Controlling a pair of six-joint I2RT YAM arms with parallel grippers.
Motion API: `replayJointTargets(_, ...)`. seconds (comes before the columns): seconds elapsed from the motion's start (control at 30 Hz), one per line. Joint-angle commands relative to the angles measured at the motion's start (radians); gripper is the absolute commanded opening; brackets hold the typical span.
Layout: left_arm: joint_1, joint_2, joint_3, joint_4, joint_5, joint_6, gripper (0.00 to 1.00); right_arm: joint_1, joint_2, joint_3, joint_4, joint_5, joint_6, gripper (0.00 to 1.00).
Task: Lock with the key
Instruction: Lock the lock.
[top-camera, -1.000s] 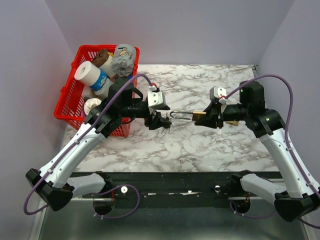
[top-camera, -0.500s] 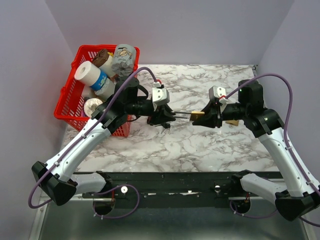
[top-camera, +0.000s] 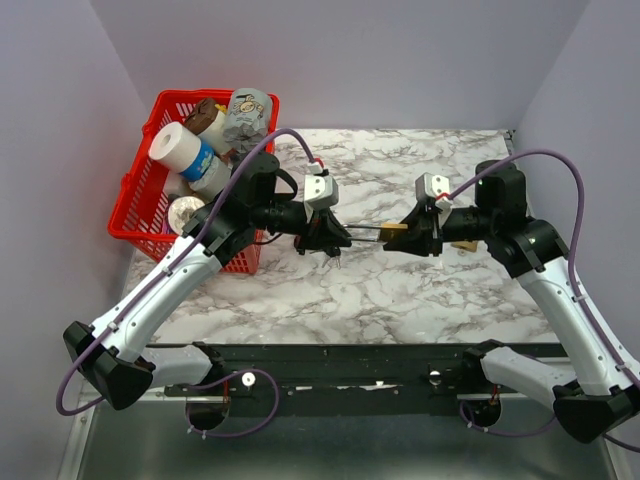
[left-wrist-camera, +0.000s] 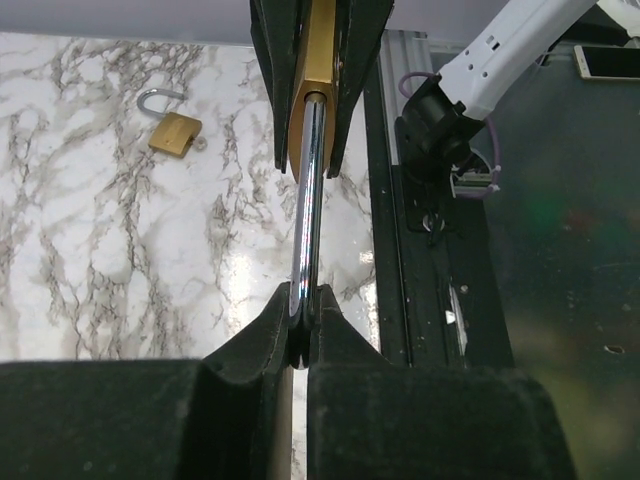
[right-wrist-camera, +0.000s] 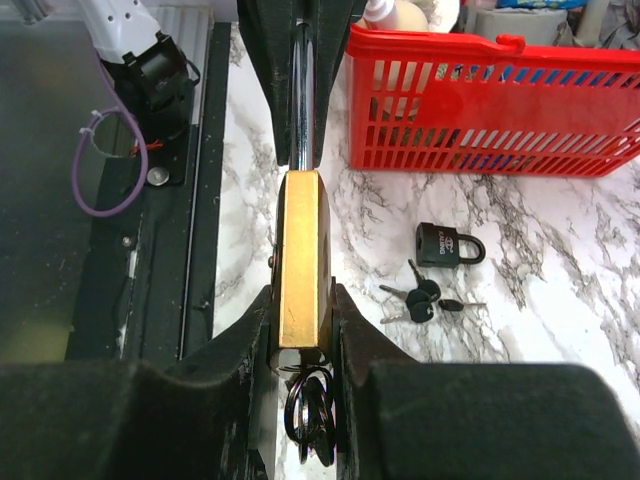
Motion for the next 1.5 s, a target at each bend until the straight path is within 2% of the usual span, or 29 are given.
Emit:
replayJointTargets(0.0, -0.044, 0.033, 0.001, 0.141, -0.024, -0.088, 0.0, 0.063, 0.004, 0.004, 0.121, -0.034, 0.003, 0.01)
replayJointTargets(0.2, -0.05, 0.025, -0.004, 0.159, -0.075, -0.038, 0.0, 0.084, 0.033, 0.033, 0.04, -0.105, -0.012, 0.01)
replayJointTargets(0.4, -0.05, 0.011, 0.016, 0.055, -0.115, 0.085, 0.0, 0.089, 0.047, 0.068, -0.077, -0.084, -0.101, 0.01)
replayJointTargets(0.77, -0.085, 0.028, 0.013, 0.139, -0.169, 0.065, 0.0, 0.088, 0.076, 0.075, 0.009, -0.119, 0.012, 0.01)
replayJointTargets(1.07, -0.15, 0.066, 0.0, 0.239, -0.155, -0.004, 0.0, 0.126, 0.092, 0.042, 0.18, -0.102, 0.124, 0.01)
replayJointTargets(1.2, -0.164, 0.111, 0.001, 0.32, -0.137, -0.087, 0.0, 0.163, 0.113, 0.041, 0.205, -0.093, 0.132, 0.01)
replayJointTargets(1.47, -0.181, 0.149, 0.044, 0.307, -0.113, -0.07, 0.0, 0.169, 0.115, 0.019, 0.173, -0.087, 0.083, 0.01)
